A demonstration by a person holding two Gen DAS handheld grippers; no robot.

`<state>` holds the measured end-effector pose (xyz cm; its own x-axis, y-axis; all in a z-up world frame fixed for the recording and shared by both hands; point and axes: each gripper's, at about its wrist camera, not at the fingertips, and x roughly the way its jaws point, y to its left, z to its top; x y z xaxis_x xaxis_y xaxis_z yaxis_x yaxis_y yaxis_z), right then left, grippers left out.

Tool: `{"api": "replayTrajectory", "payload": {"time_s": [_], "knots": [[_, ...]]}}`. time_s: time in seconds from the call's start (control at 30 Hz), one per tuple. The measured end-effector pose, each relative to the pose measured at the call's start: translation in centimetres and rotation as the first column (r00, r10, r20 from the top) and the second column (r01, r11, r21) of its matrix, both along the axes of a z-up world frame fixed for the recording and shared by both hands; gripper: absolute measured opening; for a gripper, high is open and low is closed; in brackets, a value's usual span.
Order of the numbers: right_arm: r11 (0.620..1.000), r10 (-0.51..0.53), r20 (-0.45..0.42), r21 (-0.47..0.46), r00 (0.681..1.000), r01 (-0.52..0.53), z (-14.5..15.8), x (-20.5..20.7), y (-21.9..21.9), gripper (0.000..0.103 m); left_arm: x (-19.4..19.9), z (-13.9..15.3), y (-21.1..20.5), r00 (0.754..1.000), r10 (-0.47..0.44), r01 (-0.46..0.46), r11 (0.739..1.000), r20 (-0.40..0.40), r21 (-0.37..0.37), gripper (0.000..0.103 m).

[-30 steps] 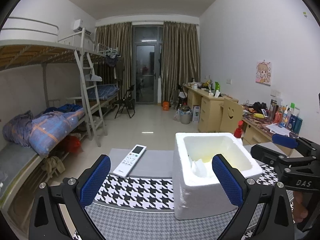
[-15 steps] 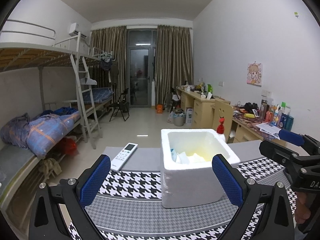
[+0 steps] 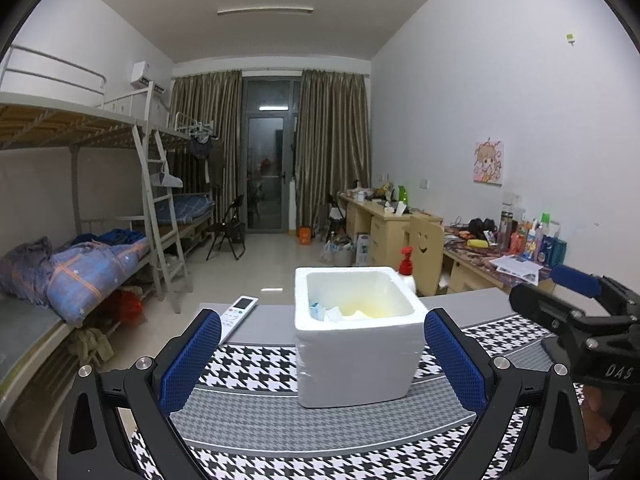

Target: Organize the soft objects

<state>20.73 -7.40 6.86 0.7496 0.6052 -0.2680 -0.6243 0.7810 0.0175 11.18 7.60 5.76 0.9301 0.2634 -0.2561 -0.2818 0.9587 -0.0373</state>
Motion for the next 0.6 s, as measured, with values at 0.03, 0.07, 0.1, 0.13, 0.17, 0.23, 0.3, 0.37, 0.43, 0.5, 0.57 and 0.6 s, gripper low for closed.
{"api": "replayTrajectory", "payload": {"time_s": [0.03, 0.07, 0.1, 0.13, 0.17, 0.23, 0.3, 0.37, 0.43, 0.5, 0.57, 0.6], "knots": [[1.0, 0.0, 0.002, 0.0, 1.0, 0.0, 0.0, -0.1, -0.2, 0.101, -0.1, 0.0, -0.2, 1.0, -0.002, 0.002, 1.0, 0.001, 0.0, 0.102], [1.0, 0.003, 0.001, 0.0, 1.0, -0.003, -0.2, -0.2, -0.4, 0.101, -0.3, 0.0, -0.4, 1.0, -0.006, 0.006, 1.0, 0.004, -0.001, 0.102], [1.0, 0.005, 0.0, 0.0, 1.0, -0.005, -0.3, -0.4, -0.6, 0.101, -0.5, 0.0, -0.7, 1.0, -0.008, 0.008, 1.0, 0.009, -0.002, 0.102], [1.0, 0.005, 0.001, 0.001, 1.0, -0.005, -0.3, -0.5, -0.8, 0.101, -0.7, -0.1, -0.8, 1.0, -0.01, 0.01, 1.0, 0.01, -0.002, 0.102], [1.0, 0.004, 0.002, 0.001, 1.0, -0.004, -0.4, -0.7, -1.0, 0.101, -0.8, -0.1, -1.0, 1.0, -0.011, 0.011, 1.0, 0.012, -0.002, 0.102], [1.0, 0.004, 0.0, 0.003, 1.0, -0.004, -0.6, -1.0, -1.3, 0.101, -1.1, -0.1, -1.4, 1.0, -0.005, 0.005, 1.0, 0.02, 0.005, 0.102], [1.0, 0.002, 0.001, 0.007, 1.0, -0.002, -0.7, -1.3, -1.6, 0.101, -1.4, -0.1, -1.8, 1.0, -0.005, 0.005, 1.0, 0.028, 0.009, 0.102], [1.0, 0.002, 0.006, 0.007, 1.0, -0.002, -0.8, -1.6, -1.9, 0.101, -1.6, -0.2, -2.2, 0.999, -0.013, 0.012, 1.0, 0.032, 0.011, 0.102], [1.0, -0.002, 0.008, 0.012, 1.0, 0.002, -1.0, -1.7, -2.3, 0.101, -1.7, -0.4, -2.6, 0.999, -0.012, 0.011, 1.0, 0.033, 0.021, 0.102], [1.0, 0.0, 0.006, 0.018, 1.0, -0.001, -1.2, -2.0, -2.6, 0.101, -1.9, -0.6, -2.9, 0.999, -0.007, 0.006, 1.0, 0.041, 0.03, 0.102], [1.0, -0.002, 0.007, 0.022, 1.0, 0.002, -1.5, -2.1, -2.9, 0.101, -2.1, -0.9, -3.2, 0.999, -0.01, 0.009, 1.0, 0.045, 0.027, 0.102], [1.0, -0.002, 0.01, 0.019, 1.0, 0.002, -1.6, -2.2, -3.0, 0.101, -2.2, -0.9, -3.1, 0.999, -0.013, 0.012, 1.0, 0.046, 0.022, 0.102]]}}
